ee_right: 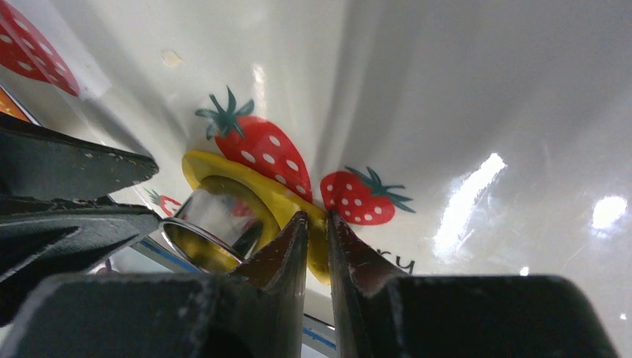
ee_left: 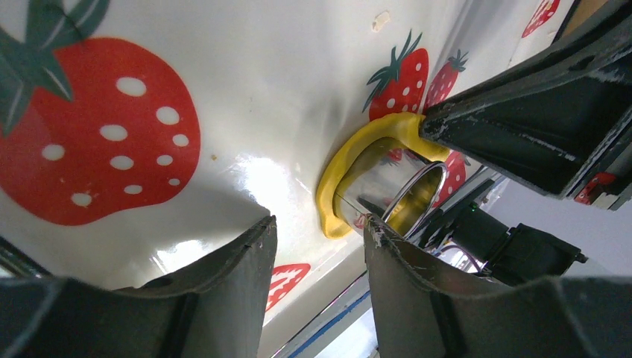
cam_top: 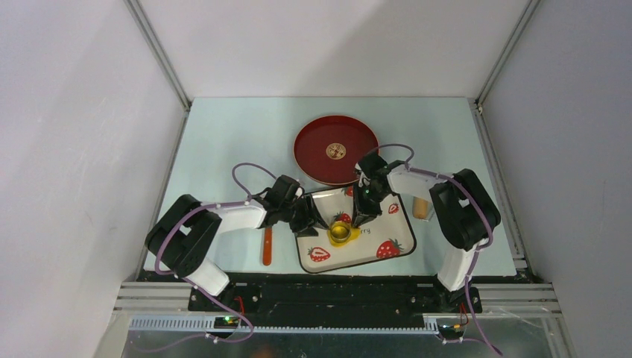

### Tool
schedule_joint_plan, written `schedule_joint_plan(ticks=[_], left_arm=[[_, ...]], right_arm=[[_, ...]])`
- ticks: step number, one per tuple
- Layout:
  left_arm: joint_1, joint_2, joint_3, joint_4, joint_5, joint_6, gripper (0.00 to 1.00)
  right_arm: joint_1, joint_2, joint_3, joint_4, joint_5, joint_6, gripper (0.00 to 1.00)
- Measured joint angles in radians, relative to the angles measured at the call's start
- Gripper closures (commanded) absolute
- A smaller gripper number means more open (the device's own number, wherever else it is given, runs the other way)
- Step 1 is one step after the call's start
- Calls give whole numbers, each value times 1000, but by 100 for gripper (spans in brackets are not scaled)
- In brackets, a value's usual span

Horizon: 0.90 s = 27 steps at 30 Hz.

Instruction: Roll out the dumpling wrappers from the dough

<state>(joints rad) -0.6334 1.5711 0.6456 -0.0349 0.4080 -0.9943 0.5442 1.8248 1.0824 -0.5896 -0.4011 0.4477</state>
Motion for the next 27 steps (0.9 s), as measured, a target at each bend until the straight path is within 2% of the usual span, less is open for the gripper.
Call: schedule_joint_plan(ticks=[23,27], left_arm=[[0,2,4,-2,0,0,45],[0,5,5,-1,3,0,45]], right_arm=[[135,-163,-135,-58,82,55,76],[156,-204,-136,-81,88,76,60]])
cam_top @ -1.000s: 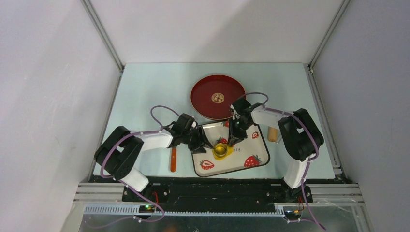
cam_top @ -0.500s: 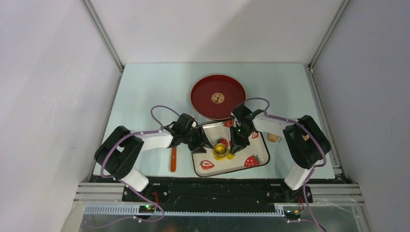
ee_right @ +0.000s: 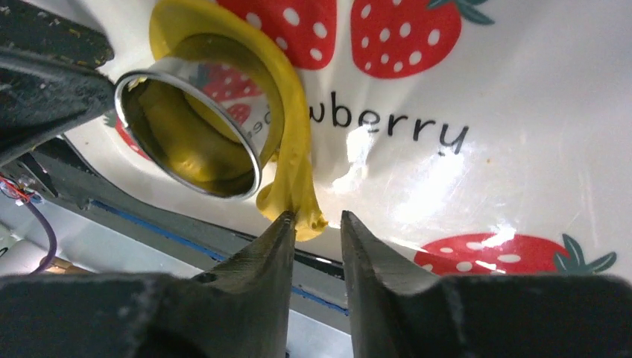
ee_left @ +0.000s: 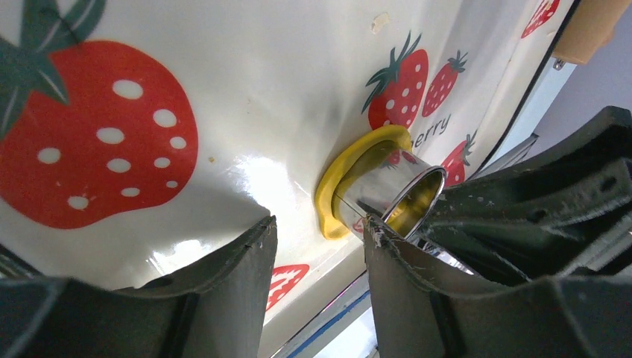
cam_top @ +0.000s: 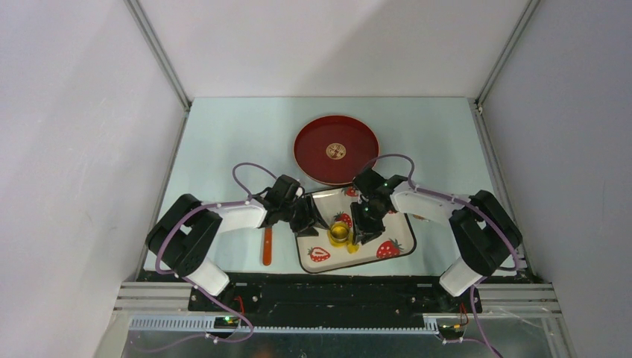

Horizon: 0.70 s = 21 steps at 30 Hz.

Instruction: Roll out the dumpling wrappers from the dough

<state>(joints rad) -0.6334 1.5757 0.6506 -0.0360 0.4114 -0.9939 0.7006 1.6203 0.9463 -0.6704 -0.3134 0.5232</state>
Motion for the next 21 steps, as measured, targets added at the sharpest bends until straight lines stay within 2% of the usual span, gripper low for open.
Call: schedule_joint_plan(ticks=[2,5,10,16,21], left_arm=[[0,1,0,0,1,0,45],[0,1,1,0,2,0,45],[0,1,1,0,2,0,45],[0,1,1,0,2,0,45],[0,1,1,0,2,0,45]], right_arm=[[4,-22,0,-13,7,4,54],[4,-51,0,-44,29,8,50],[-20,-70,0,-89,71,6,48],[-77,-102,-5,-111,89,-13,31],[-54,-122,-5,-92,65,-33,30]])
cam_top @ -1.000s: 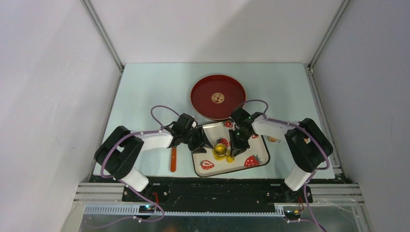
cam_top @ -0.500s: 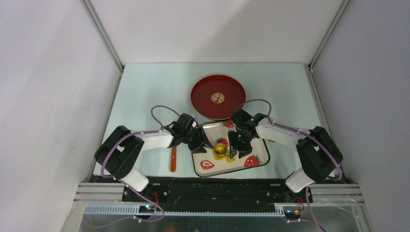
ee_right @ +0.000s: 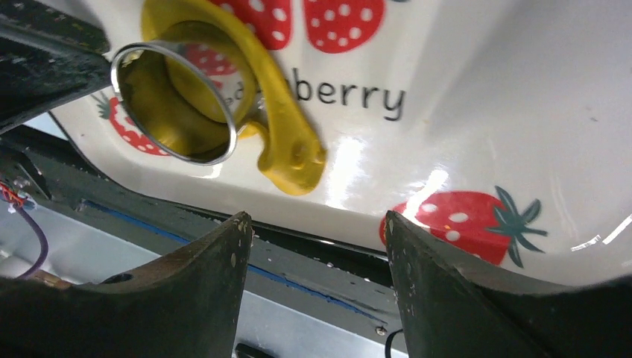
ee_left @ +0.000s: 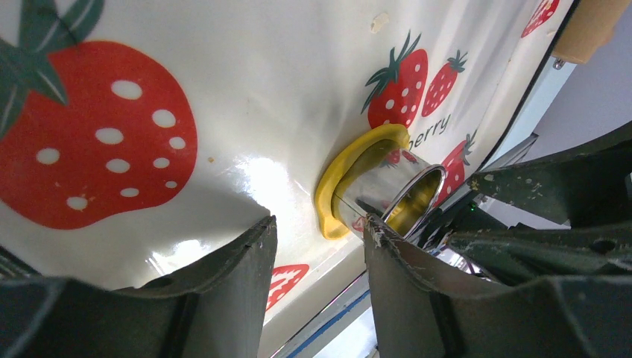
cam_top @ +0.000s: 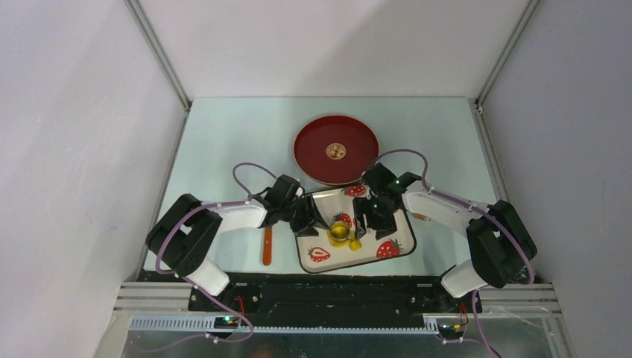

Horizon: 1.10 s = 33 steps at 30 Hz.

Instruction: Roll out the dumpling wrappers from the dough

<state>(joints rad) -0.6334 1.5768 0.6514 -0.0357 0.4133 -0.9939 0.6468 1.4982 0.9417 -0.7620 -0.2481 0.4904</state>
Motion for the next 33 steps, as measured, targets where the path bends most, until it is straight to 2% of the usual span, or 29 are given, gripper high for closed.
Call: schedule_joint_plan(ticks=[3,7,9,14,16,18,20,28,33], left_arm=[[0,0,0,0,0,0,45],[0,-6,-1,-1,-4,1,45],[0,-11,-2,-5,-10,3,45],[0,-15,-3,-9,-14,8,45],[0,-15,-4,-10,-14,8,45],[0,-15,-4,-10,-14,8,45],[0,-15,-4,-10,-14,8,45],[0,-15,-4,-10,-14,8,45],[0,-15,-4,-10,-14,8,45]], right_arm=[[24,6,0,27,-23,-10,33],[50,41,0,71,-41,-16,47],[55,56,0,82,-40,-18,48],[52,80,0,105,-41,-20,39],[54,87,0,111,-40,-21,40],[61,95,0,117,-40,-21,47],[63,103,0,121,-37,-22,48],[44,108,0,134,-49,-24,36],[66,111,0,133,-48,-30,36]])
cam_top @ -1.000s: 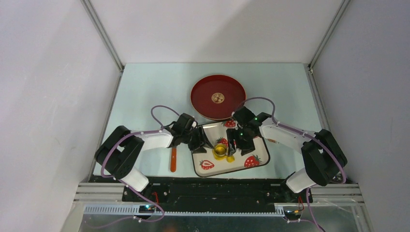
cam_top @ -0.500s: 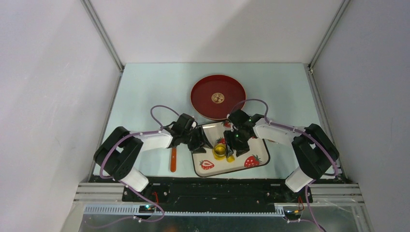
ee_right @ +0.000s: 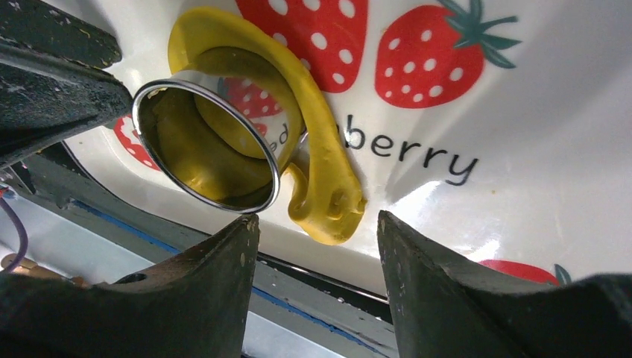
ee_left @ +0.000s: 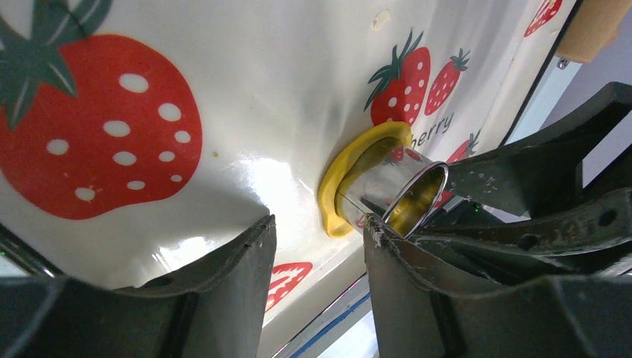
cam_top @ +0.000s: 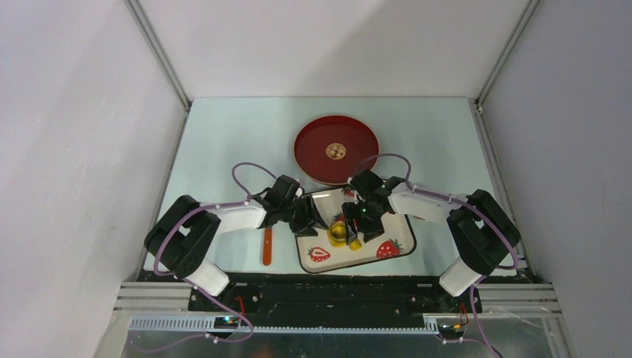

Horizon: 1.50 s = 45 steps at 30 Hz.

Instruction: Roll out the dumpling wrappers from the dough

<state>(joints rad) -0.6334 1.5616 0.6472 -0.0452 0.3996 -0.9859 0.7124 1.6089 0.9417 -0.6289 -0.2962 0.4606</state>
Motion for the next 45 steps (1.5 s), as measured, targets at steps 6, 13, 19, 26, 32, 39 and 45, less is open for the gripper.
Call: schedule_joint_plan(ticks=[6,13,19,26,32,39,45], left_arm=[[0,0,0,0,0,0,45],[0,0,0,-1,0,0,45],[0,0,0,-1,0,0,45],[0,-12,-6,-5,-6,1,45],[0,-59,-28,-34,-41,10,45],[24,-154,-70,-93,-97,32,44],[43,-299,-79,-133,-117,62,42]], right_arm=[[33,38,0,8,-4,2,46],[54,62,19,-10,10,6,56],[95,82,48,-40,47,10,61],[145,95,79,-62,90,15,63],[185,101,136,-92,106,29,65],[242,101,193,-103,107,55,65],[270,116,217,-105,105,81,65]])
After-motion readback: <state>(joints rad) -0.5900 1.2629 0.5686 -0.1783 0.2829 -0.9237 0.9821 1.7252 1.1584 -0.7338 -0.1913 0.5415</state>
